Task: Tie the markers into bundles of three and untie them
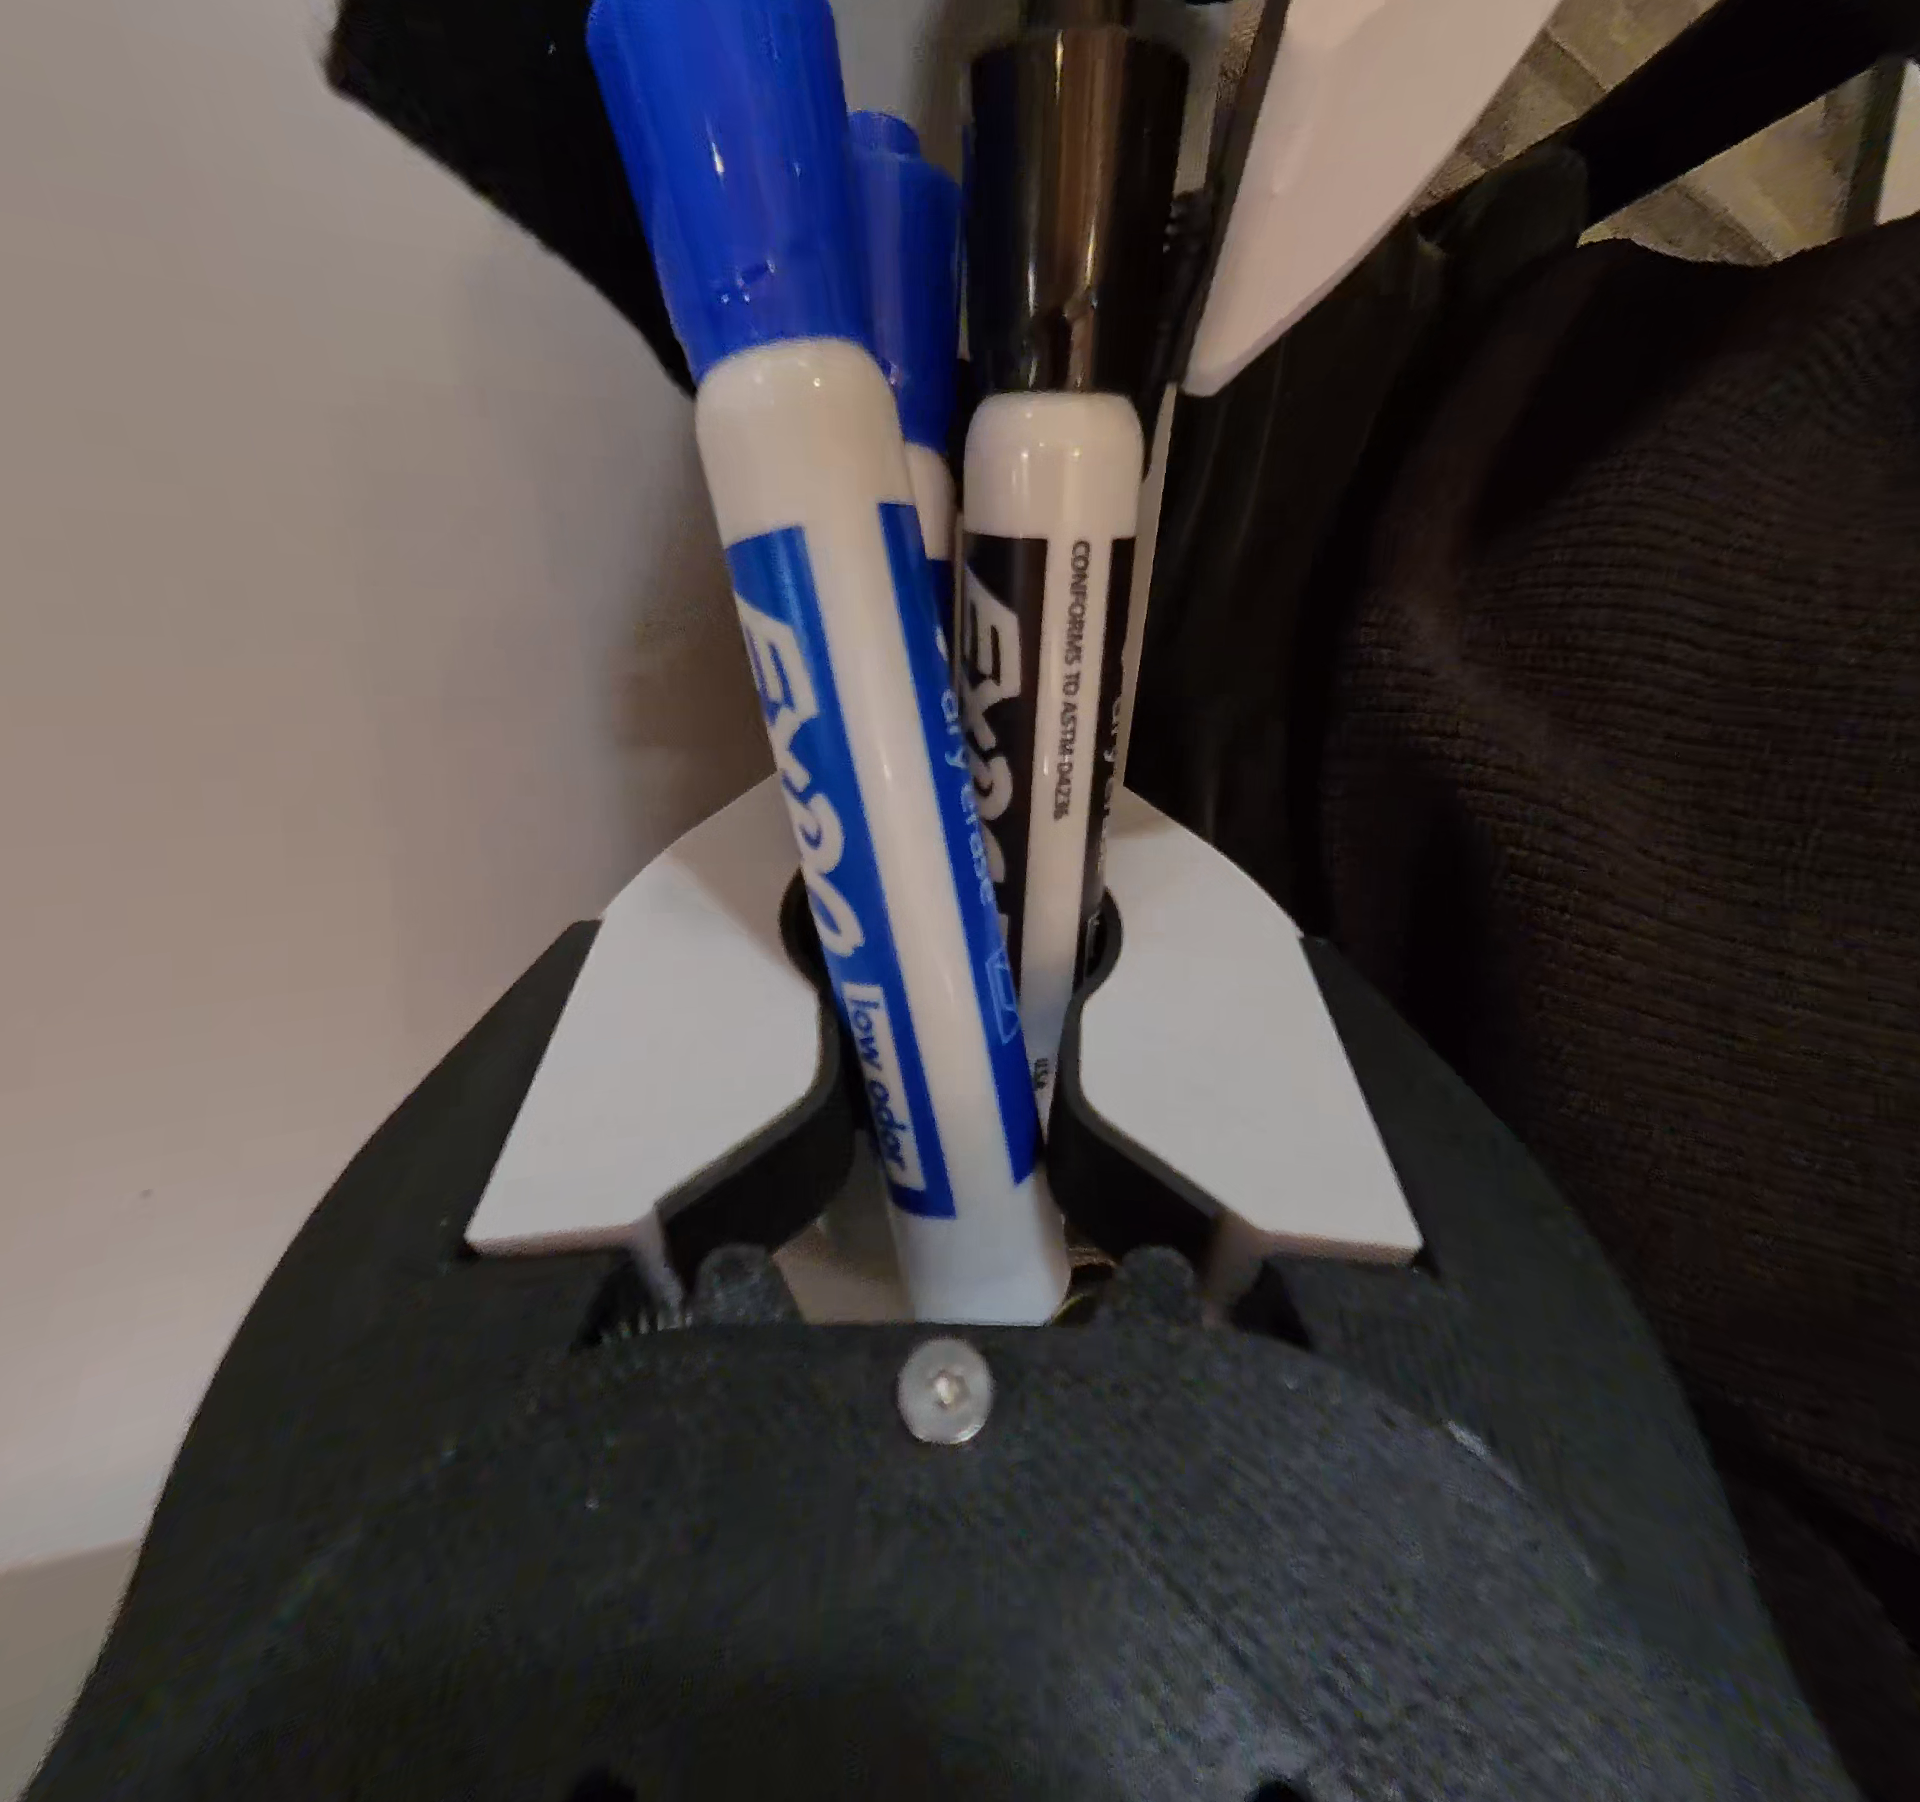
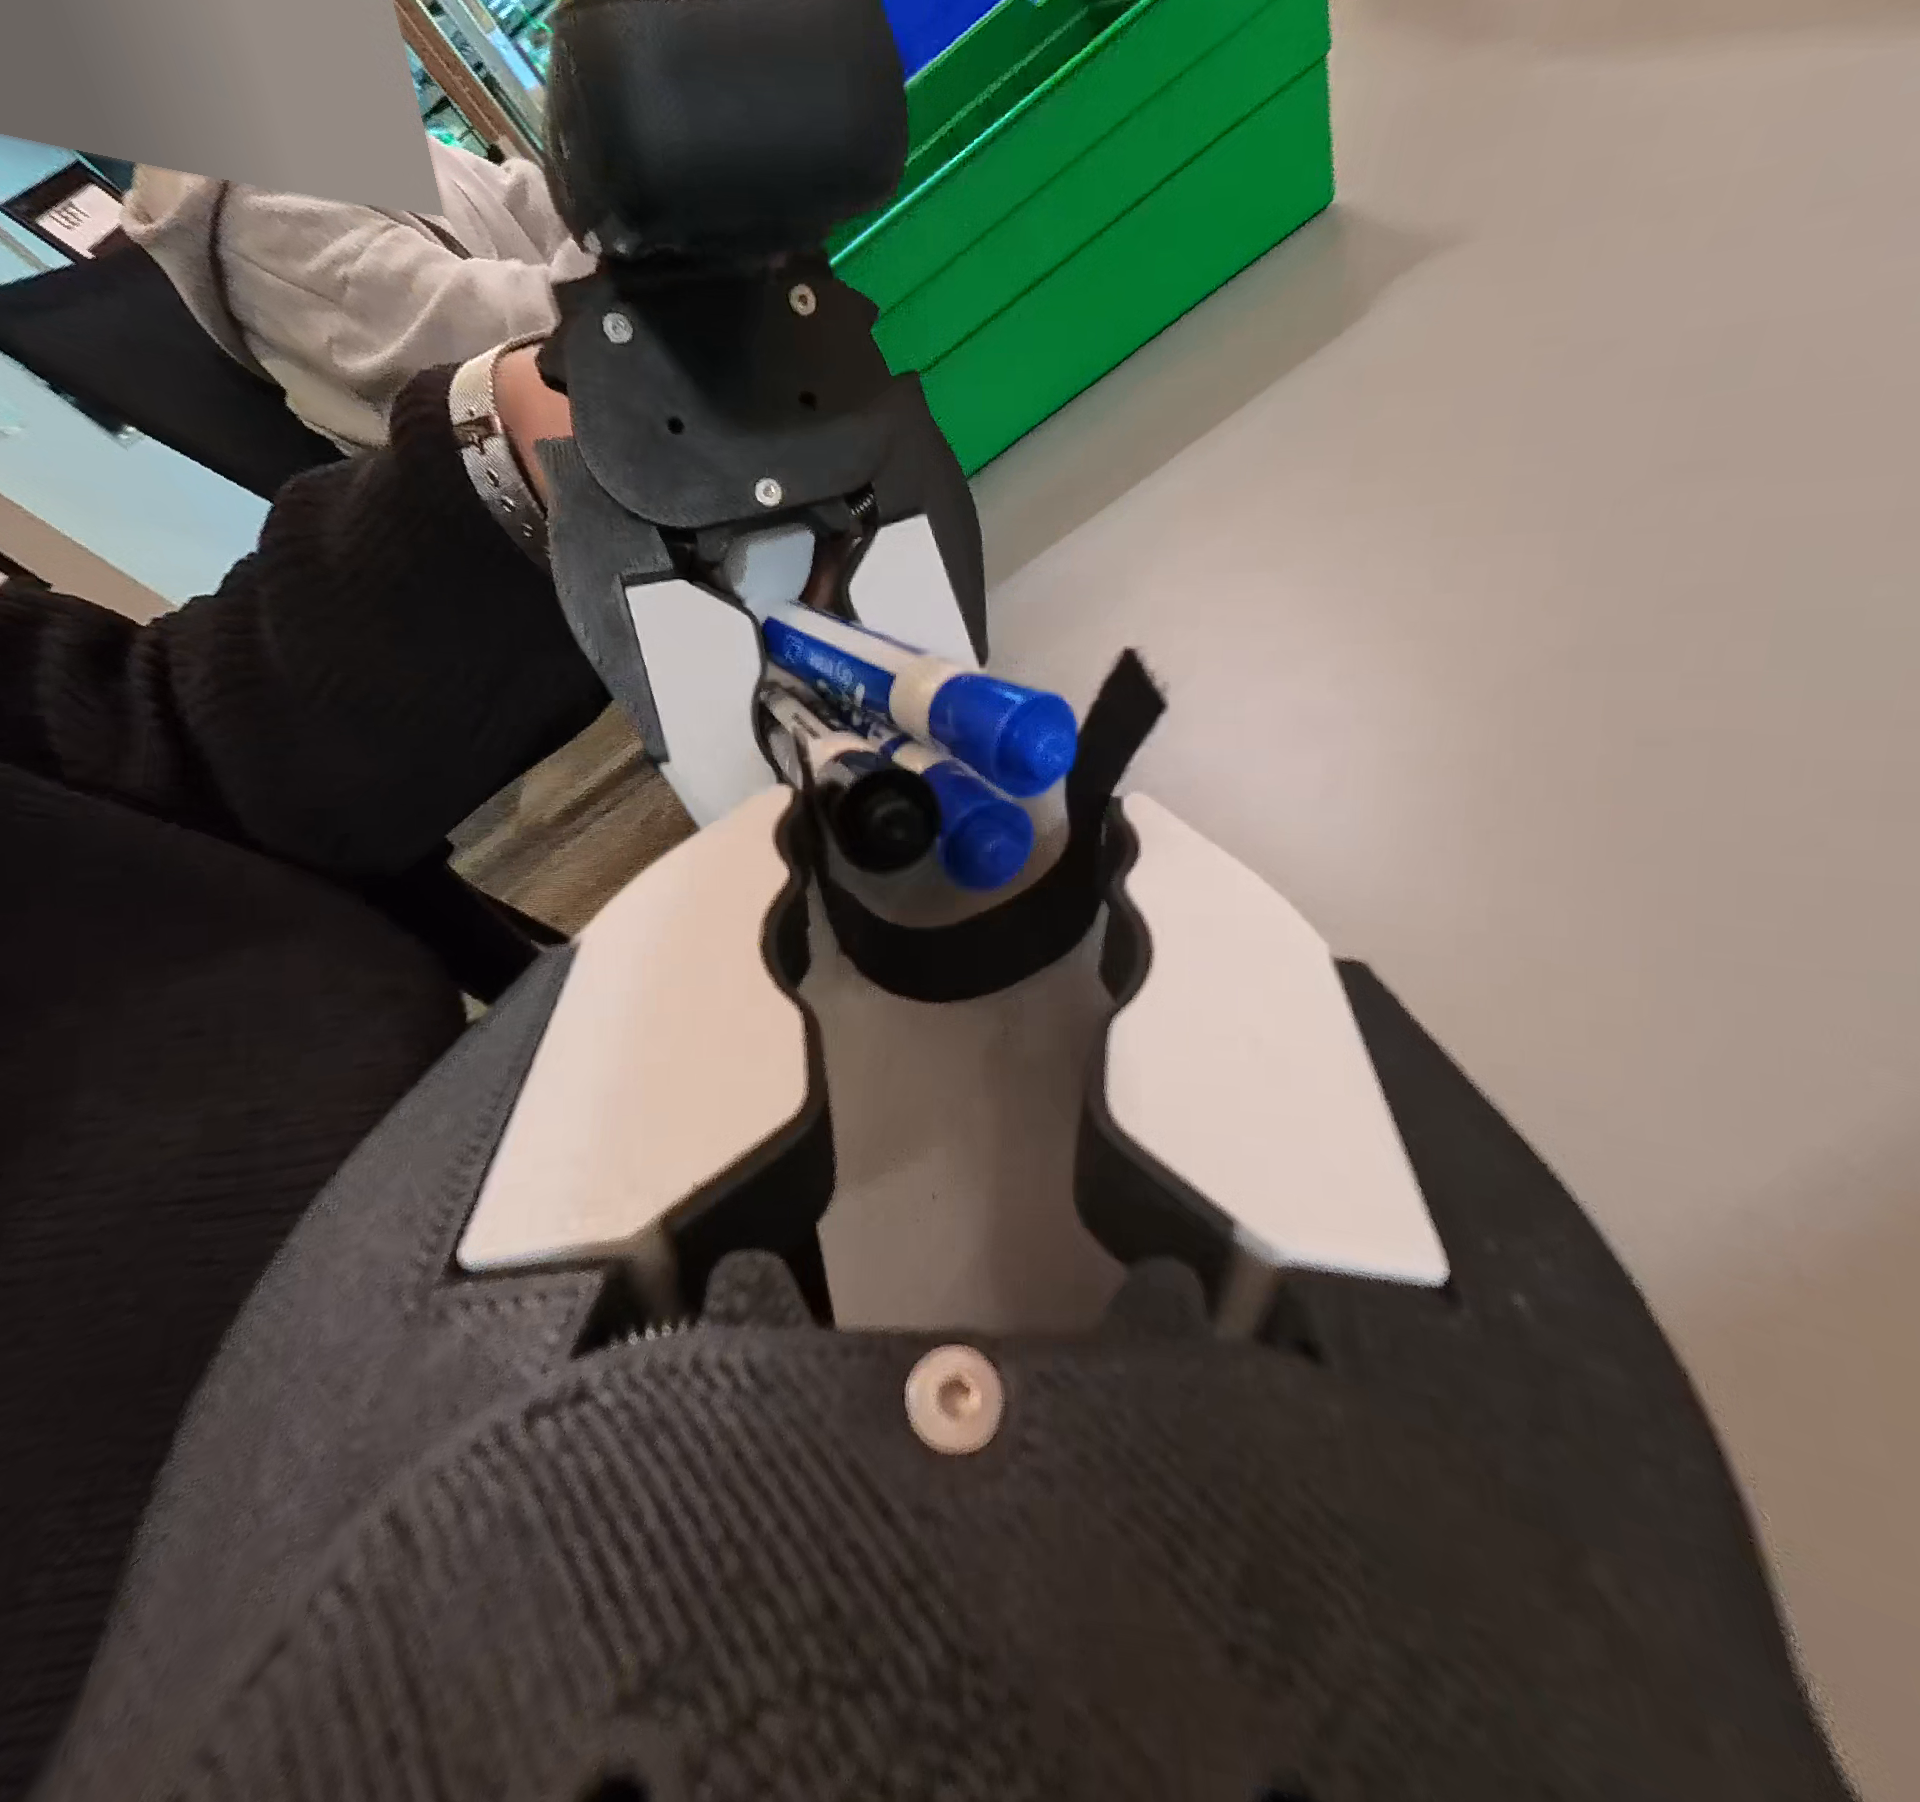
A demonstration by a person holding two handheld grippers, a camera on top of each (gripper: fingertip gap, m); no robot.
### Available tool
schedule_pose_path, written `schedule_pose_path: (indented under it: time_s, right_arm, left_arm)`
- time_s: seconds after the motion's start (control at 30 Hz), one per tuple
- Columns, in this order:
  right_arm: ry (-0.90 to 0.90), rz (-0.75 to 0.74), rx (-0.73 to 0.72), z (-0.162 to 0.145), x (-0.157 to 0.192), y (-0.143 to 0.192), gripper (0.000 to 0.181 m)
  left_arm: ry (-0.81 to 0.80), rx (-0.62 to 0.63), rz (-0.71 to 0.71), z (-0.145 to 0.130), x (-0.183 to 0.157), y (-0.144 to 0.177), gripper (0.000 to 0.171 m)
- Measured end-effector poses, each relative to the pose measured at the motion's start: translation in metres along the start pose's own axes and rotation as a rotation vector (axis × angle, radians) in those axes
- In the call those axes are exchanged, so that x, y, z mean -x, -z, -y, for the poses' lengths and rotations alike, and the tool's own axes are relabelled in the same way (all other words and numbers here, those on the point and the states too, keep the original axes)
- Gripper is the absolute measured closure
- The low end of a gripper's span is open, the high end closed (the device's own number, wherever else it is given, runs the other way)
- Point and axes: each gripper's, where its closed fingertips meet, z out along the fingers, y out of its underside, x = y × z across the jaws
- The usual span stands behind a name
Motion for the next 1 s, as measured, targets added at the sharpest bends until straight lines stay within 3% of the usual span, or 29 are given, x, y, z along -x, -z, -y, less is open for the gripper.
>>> schedule_pose_path:
  time_s: [0.53, 1.0]
  right_arm:
    - [-0.047, 0.184, 0.069, -0.007, 0.023, -0.016, 0.151]
    - [-0.006, 0.272, 0.171, -0.015, 0.041, -0.011, 0.157]
  left_arm:
    - [-0.005, 0.077, -0.017, -0.01, -0.017, -0.011, 0.127]
    - [-0.014, 0.242, 0.137, -0.026, -0.016, -0.008, 0.127]
